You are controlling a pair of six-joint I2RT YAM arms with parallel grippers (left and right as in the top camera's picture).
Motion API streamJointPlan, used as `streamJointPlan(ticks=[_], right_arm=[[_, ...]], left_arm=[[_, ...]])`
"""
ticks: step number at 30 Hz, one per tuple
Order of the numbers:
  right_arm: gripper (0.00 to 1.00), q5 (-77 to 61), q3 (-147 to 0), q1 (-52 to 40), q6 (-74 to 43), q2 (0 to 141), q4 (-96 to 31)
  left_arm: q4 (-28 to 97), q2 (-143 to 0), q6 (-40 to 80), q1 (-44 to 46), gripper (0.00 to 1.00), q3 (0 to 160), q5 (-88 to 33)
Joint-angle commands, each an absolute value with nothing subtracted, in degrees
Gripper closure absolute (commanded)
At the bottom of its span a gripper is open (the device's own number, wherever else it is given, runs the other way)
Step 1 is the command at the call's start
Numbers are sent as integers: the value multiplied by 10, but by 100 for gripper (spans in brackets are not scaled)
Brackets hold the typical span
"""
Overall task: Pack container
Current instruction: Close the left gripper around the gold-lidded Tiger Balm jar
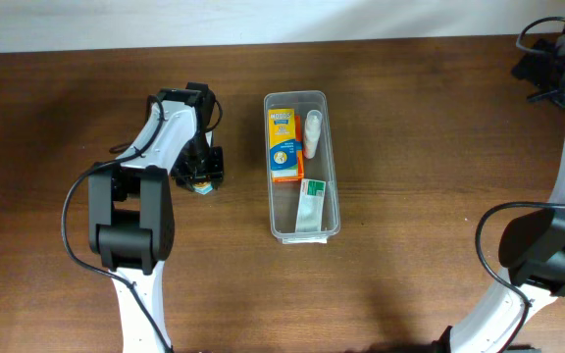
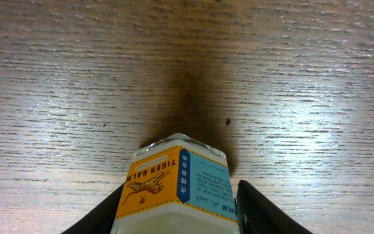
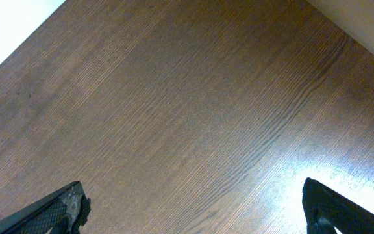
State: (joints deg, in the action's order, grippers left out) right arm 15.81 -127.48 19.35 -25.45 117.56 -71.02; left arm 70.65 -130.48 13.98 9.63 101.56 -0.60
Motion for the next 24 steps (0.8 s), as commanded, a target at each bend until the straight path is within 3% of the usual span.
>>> streamJointPlan(ticks=[1,6,24], right_arm=[[2,165,-1274,191,-255,1177,-709],[2,165,-1274,191,-255,1177,-709],[2,165,-1274,191,-255,1177,-709]], left_arm=[[708,-1296,141,93,51,1012,-4],[718,-1296,141,93,57,1012,-4],[747,-1296,141,93,59,1041,-4]])
